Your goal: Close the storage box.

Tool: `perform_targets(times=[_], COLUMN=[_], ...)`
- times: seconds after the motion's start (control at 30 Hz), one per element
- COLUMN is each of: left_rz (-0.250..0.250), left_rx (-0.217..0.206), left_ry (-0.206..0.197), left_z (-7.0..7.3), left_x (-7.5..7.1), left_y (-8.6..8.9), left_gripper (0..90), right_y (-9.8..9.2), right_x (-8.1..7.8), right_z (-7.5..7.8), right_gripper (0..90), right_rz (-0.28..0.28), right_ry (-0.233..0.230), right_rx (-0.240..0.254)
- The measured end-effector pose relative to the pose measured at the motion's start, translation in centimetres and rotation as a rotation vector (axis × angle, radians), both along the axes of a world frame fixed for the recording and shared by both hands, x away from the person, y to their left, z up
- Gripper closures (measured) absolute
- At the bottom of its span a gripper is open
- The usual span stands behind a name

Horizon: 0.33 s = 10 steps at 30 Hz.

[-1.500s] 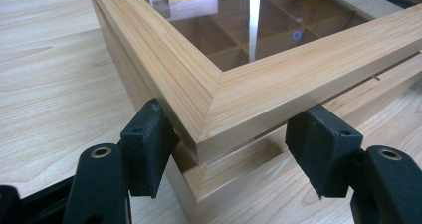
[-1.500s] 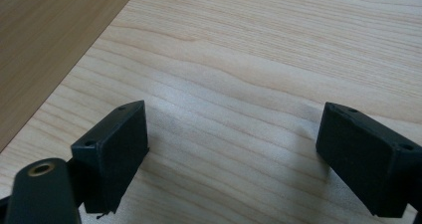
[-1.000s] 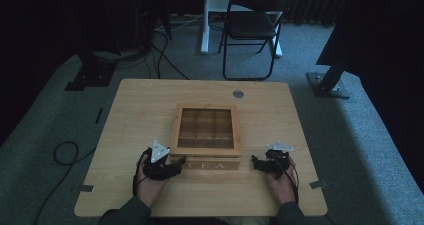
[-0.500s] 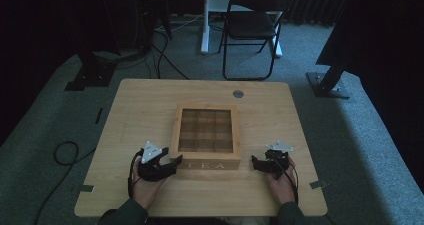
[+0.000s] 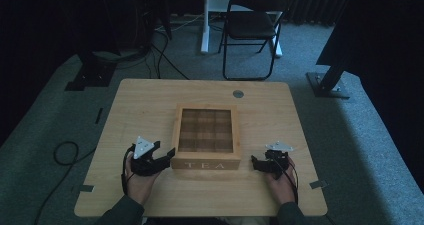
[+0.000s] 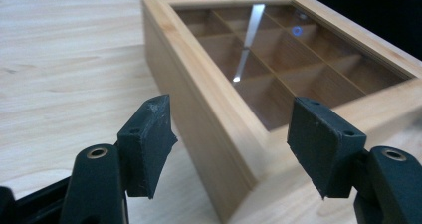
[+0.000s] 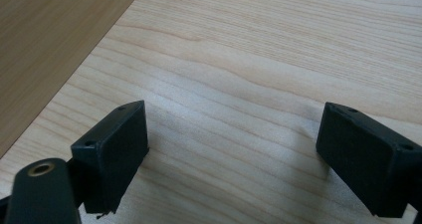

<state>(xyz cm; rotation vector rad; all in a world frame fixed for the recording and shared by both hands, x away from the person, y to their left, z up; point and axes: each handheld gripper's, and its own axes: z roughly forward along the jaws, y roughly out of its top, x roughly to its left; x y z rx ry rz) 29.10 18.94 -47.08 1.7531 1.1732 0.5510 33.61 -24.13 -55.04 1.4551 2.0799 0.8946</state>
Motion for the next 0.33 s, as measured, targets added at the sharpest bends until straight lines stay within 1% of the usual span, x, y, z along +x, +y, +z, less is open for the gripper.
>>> perform_targets(times=[0.17,0.23,0.27,0.3,0.33], left_rz=[0.043,0.052,0.068,0.074,0.074], left_rx=[0.009,0.010,0.014,0.018,0.018], left_ry=[-0.008,-0.008,-0.004,0.000,0.000], left_z=[0.2,0.1,-0.1,-0.3,-0.3], left_x=[0.7,0.9,1.2,1.4,1.4], left_y=[0.8,1.0,1.2,1.3,1.3], left_gripper=[33.5,33.5,33.5,33.4,33.4], right_y=[0.0,0.0,0.0,0.0,0.0], right_x=[0.0,0.0,0.0,0.0,0.0], right_z=[0.0,0.0,0.0,0.0,0.0], right_gripper=[12.5,12.5,12.5,12.5,12.5], right_rz=[0.000,0.000,0.000,0.000,0.000], right_ry=[0.000,0.000,0.000,0.000,0.000], right_rx=[0.000,0.000,0.000,0.000,0.000])
